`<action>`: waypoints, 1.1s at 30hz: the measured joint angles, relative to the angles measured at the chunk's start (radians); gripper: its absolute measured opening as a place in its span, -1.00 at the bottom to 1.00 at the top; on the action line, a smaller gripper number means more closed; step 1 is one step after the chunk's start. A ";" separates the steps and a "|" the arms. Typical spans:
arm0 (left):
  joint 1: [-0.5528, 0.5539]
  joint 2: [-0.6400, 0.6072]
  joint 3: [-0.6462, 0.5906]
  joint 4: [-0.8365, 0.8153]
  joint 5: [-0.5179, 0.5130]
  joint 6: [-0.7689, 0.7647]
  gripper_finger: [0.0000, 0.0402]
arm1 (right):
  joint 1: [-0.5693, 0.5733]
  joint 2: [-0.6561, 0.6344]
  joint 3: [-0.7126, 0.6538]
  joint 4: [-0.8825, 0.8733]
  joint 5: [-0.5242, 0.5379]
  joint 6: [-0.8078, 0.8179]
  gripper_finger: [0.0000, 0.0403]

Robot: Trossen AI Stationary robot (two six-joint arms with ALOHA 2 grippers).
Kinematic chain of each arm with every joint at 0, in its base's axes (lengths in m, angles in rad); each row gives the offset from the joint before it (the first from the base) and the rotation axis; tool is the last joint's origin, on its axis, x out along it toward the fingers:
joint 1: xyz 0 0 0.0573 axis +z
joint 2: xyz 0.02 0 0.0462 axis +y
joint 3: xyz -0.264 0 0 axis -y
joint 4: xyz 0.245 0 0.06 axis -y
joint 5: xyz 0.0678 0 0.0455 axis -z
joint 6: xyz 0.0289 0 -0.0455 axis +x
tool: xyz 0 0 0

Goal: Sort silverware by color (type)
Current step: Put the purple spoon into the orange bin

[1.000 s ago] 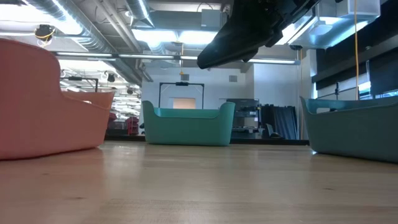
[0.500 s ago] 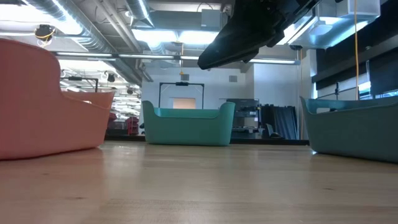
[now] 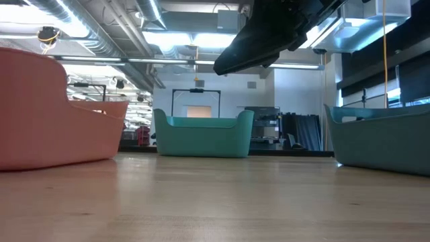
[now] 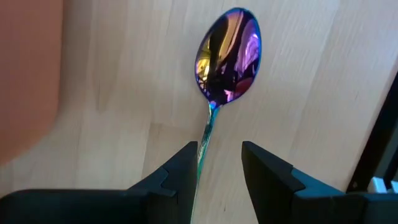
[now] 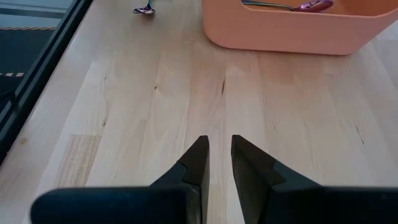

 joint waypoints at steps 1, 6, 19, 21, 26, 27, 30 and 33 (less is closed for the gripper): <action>0.000 0.000 0.000 0.000 0.000 0.009 -0.40 | 0.000 0.000 0.000 0.000 0.000 0.000 -0.70; 0.017 0.000 0.019 -0.020 0.071 0.025 -0.40 | 0.000 0.000 0.000 0.000 0.000 0.000 -0.70; -0.036 -0.002 0.023 0.046 0.010 -0.007 -0.40 | 0.000 0.000 0.000 -0.005 -0.002 -0.003 -0.70; -0.048 -0.002 -0.008 0.046 -0.004 -0.057 -0.40 | 0.000 0.000 0.000 -0.007 -0.002 -0.003 -0.70; -0.062 -0.001 -0.079 0.054 0.002 -0.081 -0.40 | 0.000 0.000 0.000 -0.007 -0.001 -0.011 -0.70; -0.063 -0.001 -0.089 0.047 0.001 -0.081 -0.40 | 0.000 0.000 0.000 -0.007 -0.001 -0.011 -0.70; -0.062 -0.003 -0.113 0.055 -0.006 -0.078 -0.40 | 0.000 0.000 0.000 -0.006 0.000 -0.012 -0.70; -0.063 -0.007 -0.132 0.089 -0.021 -0.077 -0.40 | 0.000 0.000 0.000 -0.005 0.000 -0.012 -0.70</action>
